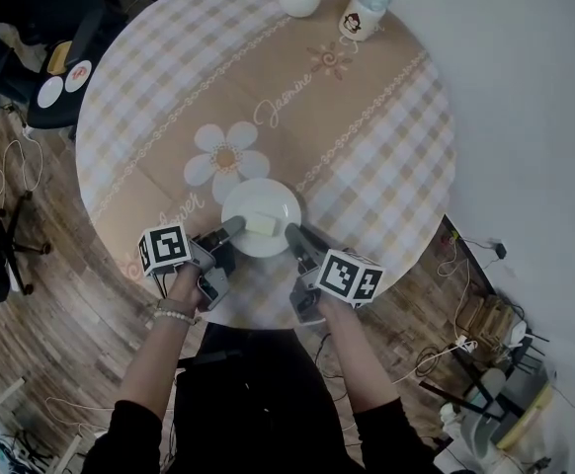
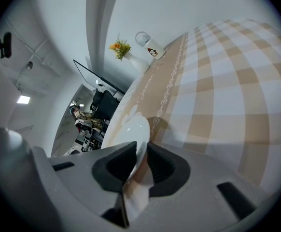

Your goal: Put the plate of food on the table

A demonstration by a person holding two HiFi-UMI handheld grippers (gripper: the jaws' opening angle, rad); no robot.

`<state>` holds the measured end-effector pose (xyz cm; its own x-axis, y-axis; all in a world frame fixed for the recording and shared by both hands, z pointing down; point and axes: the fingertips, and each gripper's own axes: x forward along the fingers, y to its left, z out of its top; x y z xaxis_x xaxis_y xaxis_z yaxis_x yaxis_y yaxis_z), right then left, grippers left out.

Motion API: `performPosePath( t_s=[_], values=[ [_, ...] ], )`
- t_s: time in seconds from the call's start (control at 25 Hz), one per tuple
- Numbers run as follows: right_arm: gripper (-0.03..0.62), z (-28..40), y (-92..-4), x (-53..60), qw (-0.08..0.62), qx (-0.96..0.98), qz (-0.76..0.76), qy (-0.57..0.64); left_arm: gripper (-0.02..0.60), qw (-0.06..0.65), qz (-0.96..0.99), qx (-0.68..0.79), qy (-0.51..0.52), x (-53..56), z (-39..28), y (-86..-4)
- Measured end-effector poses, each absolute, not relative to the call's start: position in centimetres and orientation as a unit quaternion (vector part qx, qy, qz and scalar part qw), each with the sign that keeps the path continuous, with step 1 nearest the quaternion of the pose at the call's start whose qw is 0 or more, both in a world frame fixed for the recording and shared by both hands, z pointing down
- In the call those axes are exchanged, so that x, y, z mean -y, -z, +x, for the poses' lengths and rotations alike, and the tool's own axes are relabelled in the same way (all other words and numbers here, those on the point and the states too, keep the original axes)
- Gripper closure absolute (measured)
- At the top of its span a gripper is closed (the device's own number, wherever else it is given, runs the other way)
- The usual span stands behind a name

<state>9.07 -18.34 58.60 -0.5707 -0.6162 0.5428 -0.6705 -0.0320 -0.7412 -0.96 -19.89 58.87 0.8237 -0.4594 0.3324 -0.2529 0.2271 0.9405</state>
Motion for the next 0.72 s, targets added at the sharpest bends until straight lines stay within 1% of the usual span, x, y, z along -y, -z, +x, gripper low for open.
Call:
performPosePath(
  t_s=[0.36, 0.56, 0.72],
  values=[
    [0.543, 9.4, -60.0, 18.7, 0.054, 0.690, 0.468, -0.549, 0.566, 0.731, 0.611, 0.297, 0.063, 20.3, -0.5, -60.4],
    [0.477, 8.5, -59.8, 17.7, 0.097, 0.713, 0.453, -0.527, 0.566, 0.731, 0.611, 0.296, 0.059, 19.8, -0.7, -60.7],
    [0.465, 8.4, -59.7, 17.1, 0.136, 0.728, 0.451, -0.499, 0.566, 0.732, 0.611, 0.295, 0.058, 19.7, -0.6, -60.7]
  ],
)
